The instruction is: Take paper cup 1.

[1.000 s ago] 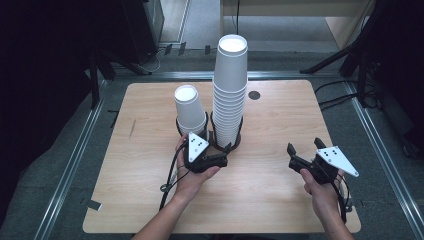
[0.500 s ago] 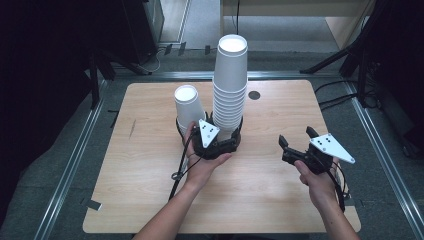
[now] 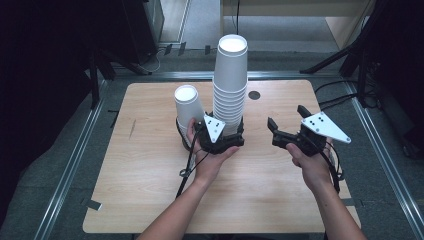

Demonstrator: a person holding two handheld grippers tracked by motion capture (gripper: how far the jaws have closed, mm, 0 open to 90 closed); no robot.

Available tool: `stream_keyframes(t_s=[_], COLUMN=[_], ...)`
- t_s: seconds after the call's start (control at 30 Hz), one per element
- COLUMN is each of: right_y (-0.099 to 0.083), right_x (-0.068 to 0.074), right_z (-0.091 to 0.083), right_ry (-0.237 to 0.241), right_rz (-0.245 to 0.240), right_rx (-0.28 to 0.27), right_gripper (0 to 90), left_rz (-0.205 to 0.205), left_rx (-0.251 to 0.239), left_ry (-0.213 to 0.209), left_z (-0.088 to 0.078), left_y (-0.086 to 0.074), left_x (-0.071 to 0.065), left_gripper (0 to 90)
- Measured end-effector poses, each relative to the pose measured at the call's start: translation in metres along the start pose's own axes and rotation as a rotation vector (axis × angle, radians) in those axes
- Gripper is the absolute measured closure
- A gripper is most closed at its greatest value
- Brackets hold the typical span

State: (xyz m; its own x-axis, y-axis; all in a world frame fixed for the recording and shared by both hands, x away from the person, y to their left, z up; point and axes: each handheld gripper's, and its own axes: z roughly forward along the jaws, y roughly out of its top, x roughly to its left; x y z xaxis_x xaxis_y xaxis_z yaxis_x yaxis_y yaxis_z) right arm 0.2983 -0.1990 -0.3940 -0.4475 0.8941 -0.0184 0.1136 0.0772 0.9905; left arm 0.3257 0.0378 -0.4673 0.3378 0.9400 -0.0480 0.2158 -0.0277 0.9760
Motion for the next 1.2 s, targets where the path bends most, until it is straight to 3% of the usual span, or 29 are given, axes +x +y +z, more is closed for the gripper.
stream_keyframes(t_s=[0.37,0.57,0.67,0.97,1.2], right_y=[0.044,0.062,0.073,0.083,0.087], right_x=[0.021,0.025,0.029,0.044,0.048], right_z=[0.024,0.038,0.044,0.061,0.077], right_ry=[0.052,0.059,0.087,0.136,0.211], right_rz=[-0.039,-0.007,0.0,-0.012,0.031], right_rx=[-0.032,-0.048,-0.06,-0.045,-0.044], right_gripper=[5.0,5.0,4.9,4.3,2.9], left_rz=[-0.02,-0.028,-0.03,-0.031,-0.026], left_rx=[-0.018,-0.042,-0.056,-0.063,-0.068], left_ry=[0.006,0.005,0.004,0.014,0.03], left_z=[0.003,0.003,0.003,0.005,0.006], left_y=[0.006,0.012,0.017,0.02,0.02], left_x=[0.001,0.001,0.001,0.0,0.001], left_gripper=[0.4,0.5,0.5,0.5,3.8])
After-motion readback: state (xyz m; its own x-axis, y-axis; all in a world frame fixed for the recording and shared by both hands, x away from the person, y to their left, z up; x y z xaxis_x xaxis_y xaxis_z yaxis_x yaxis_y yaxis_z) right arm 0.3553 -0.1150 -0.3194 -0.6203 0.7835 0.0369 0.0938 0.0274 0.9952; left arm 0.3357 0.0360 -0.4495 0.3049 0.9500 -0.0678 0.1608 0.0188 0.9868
